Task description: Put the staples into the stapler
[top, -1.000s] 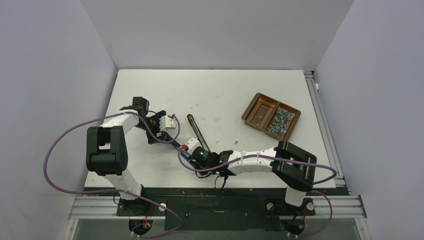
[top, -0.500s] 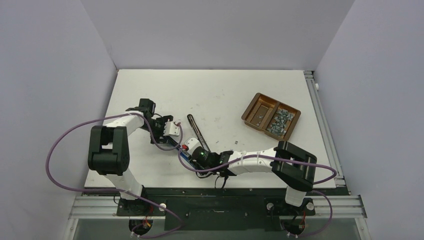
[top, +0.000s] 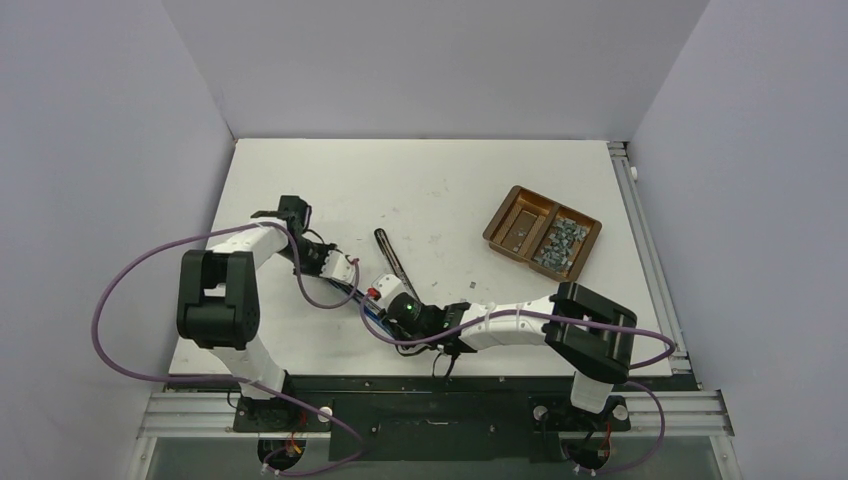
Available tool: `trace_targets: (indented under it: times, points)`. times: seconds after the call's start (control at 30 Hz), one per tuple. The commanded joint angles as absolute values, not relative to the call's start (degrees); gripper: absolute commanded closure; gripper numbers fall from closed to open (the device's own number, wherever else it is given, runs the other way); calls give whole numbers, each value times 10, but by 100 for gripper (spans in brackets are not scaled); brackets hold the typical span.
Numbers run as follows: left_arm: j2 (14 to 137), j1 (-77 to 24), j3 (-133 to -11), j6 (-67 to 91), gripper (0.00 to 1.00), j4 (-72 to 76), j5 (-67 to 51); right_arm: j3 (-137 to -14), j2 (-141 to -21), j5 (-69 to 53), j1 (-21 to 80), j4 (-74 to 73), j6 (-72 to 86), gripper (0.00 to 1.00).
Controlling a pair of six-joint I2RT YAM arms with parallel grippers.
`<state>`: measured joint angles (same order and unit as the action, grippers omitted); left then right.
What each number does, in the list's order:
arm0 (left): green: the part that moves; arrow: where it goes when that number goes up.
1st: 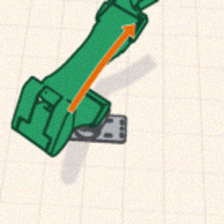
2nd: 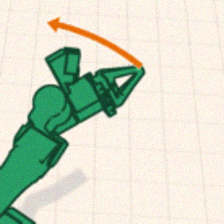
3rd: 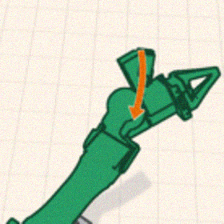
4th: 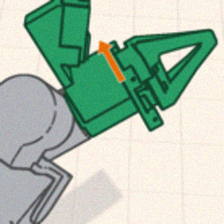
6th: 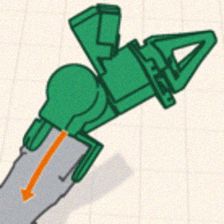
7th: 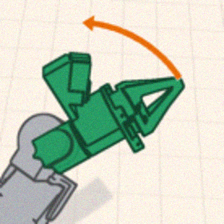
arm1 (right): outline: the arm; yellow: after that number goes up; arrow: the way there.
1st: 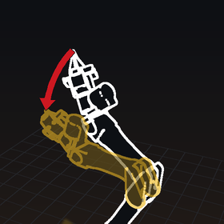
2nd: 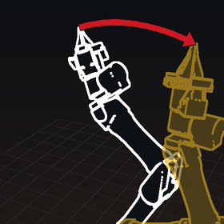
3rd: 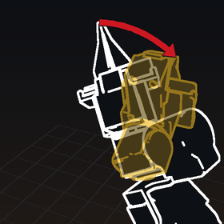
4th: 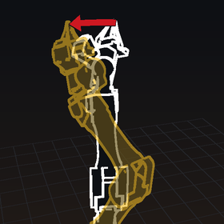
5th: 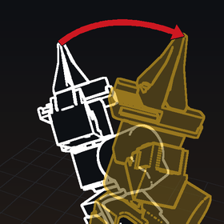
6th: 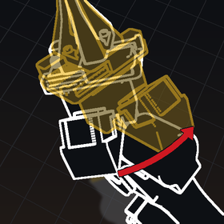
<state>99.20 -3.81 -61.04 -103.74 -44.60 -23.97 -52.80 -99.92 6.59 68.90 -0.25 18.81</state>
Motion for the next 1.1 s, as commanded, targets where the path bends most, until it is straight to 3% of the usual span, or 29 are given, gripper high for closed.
trace_targets:
  times: [0.0, 0.4, 1.07]
  points:
    - [953, -48, -636, -1062, 100, -498, -276, -513, -999, 56, 686, 30, 215, 92]
    - [835, -113, -633, -1028, 100, -518, -348, -532, -1038, 64, 676, 90, 235, 92]
    - [743, -208, -584, -940, 100, -522, -403, -535, -1091, 83, 663, 160, 269, 92]
